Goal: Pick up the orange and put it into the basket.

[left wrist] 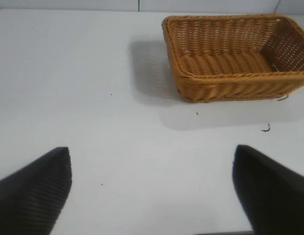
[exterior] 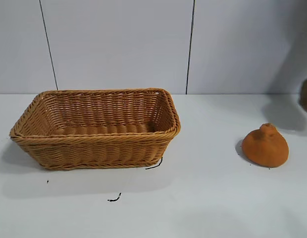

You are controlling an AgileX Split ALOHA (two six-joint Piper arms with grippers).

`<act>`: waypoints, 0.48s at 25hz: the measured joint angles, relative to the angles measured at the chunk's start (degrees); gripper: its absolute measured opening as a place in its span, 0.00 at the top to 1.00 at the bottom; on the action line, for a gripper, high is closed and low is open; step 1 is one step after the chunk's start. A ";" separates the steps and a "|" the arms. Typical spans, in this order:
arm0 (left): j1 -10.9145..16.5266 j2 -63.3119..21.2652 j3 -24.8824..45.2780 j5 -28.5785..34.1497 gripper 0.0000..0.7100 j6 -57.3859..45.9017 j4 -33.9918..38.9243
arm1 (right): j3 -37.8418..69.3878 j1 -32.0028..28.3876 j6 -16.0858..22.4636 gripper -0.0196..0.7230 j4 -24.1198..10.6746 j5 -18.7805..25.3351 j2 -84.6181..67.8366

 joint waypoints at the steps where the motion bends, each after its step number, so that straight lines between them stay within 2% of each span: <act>1: 0.00 0.00 0.00 0.00 0.10 0.00 0.00 | 0.00 0.00 0.00 0.04 0.00 0.00 0.00; 7: 0.00 0.00 0.00 -0.05 0.10 0.00 0.00 | -0.22 0.00 0.00 0.04 0.00 0.51 1.73; 12: 0.00 0.00 0.00 -0.05 0.10 0.00 0.00 | -3.54 0.00 0.00 0.04 0.00 0.48 18.30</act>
